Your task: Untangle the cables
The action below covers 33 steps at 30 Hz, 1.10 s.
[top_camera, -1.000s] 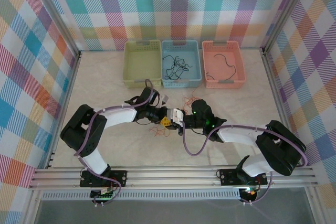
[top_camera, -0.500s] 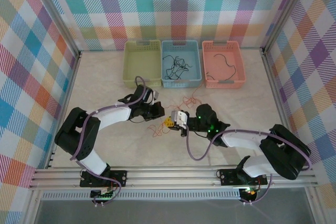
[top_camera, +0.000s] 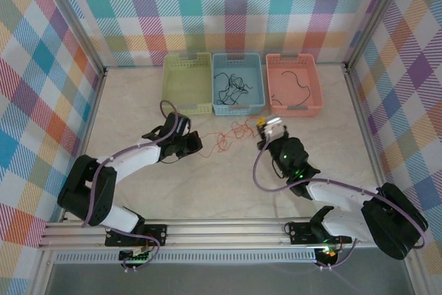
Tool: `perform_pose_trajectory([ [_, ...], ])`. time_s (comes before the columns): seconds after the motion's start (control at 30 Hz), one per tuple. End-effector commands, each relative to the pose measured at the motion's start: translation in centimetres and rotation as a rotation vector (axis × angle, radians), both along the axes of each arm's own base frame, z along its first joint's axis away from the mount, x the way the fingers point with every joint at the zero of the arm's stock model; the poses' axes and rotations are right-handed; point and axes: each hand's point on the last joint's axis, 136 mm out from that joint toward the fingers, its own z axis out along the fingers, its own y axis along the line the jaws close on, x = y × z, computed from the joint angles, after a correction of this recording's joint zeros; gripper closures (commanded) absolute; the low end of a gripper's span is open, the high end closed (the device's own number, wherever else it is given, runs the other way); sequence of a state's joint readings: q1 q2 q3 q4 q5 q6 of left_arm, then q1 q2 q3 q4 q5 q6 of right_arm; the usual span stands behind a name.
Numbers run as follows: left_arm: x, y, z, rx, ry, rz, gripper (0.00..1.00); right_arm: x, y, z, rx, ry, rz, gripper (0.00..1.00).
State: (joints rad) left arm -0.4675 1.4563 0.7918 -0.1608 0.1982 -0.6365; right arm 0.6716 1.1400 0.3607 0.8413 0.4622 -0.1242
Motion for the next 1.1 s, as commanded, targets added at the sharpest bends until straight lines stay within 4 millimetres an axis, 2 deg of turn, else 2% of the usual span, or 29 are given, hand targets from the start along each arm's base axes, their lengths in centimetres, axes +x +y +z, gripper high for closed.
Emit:
perform_pose_trajectory([
  [0.0,0.1,2.6,0.3,0.066,-0.027,0.081,1.00,1.3,-8.8,-1.2,0.322,0.130,-0.402,1.00],
  [0.07,0.1,3.0,0.6,0.071,-0.037,0.096,1.00,1.1,-11.7,-2.6,0.422,0.190,-0.516,1.00],
  [0.13,0.1,3.5,0.7,0.067,-0.044,0.113,1.00,1.0,-12.9,-3.1,0.456,0.208,-0.558,1.00],
  [0.4,0.1,5.2,1.9,0.061,-0.091,0.178,1.00,1.2,-13.9,-4.6,0.469,0.259,-0.642,1.00],
  [0.53,0.1,4.5,2.8,0.014,-0.117,0.151,1.00,1.6,-13.3,-4.6,0.445,0.273,-0.610,1.00],
  [0.6,0.0,3.8,3.5,-0.026,-0.134,0.125,1.00,2.1,-12.4,-4.4,0.417,0.279,-0.560,1.00],
  [0.7,-0.2,3.0,5.4,-0.079,-0.194,0.076,1.00,2.9,-9.7,-4.2,0.358,0.308,-0.413,1.00],
  [0.73,-0.3,2.9,6.1,-0.089,-0.215,0.069,1.00,3.1,-9.0,-4.1,0.348,0.312,-0.373,0.97],
  [0.77,-0.4,2.8,7.1,-0.099,-0.244,0.056,1.00,3.2,-8.0,-4.0,0.340,0.314,-0.319,0.91],
  [0.87,-0.8,2.6,10.3,-0.140,-0.338,0.025,1.00,3.1,-4.4,-3.2,0.311,0.308,-0.103,0.64],
  [0.9,-1.0,2.4,11.3,-0.149,-0.365,0.008,1.00,2.9,-3.3,-2.9,0.306,0.308,-0.039,0.59],
  [1.07,-1.1,1.9,16.4,-0.144,-0.461,-0.055,1.00,0.6,2.2,-1.1,0.255,0.265,0.275,0.52],
])
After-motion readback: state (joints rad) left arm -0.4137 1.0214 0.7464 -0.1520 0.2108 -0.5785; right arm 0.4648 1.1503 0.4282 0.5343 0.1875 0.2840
